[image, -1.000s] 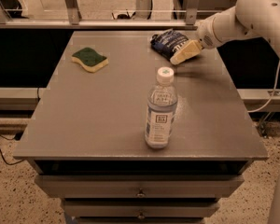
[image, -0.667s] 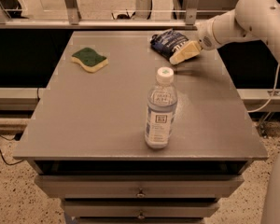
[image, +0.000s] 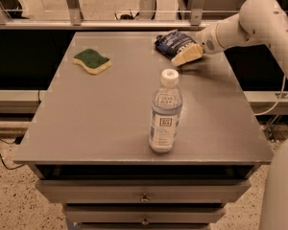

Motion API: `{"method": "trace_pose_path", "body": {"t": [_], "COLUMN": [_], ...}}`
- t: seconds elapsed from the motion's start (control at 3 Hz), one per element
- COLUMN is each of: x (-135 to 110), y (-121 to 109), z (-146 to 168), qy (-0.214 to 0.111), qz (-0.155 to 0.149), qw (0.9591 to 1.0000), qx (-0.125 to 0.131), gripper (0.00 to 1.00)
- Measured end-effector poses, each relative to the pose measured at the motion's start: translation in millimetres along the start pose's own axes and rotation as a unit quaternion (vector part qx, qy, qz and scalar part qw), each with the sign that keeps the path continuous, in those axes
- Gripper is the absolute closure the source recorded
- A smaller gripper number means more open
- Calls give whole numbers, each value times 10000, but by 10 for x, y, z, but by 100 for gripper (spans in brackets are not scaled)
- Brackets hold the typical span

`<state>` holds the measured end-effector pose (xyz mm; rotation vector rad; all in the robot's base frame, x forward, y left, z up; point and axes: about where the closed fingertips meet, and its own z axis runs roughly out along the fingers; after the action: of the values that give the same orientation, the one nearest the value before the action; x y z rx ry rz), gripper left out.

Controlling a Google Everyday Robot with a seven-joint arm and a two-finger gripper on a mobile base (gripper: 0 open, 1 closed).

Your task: Pick blue chip bag

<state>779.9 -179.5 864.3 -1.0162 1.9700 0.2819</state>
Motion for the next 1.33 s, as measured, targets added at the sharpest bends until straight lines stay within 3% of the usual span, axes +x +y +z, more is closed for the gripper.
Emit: {"method": "trace_pose_path", "body": {"t": [0.67,1.0,1.33], "x": [41,-25,-203], "y": [69,104,153], "z": [82,12,-174], "qy": [74,-5,-303], "qz": [105,57,-94], "qw": [9998,9998,9990], "qx": [-156,-196,-324], "gripper": [62,84,100]}}
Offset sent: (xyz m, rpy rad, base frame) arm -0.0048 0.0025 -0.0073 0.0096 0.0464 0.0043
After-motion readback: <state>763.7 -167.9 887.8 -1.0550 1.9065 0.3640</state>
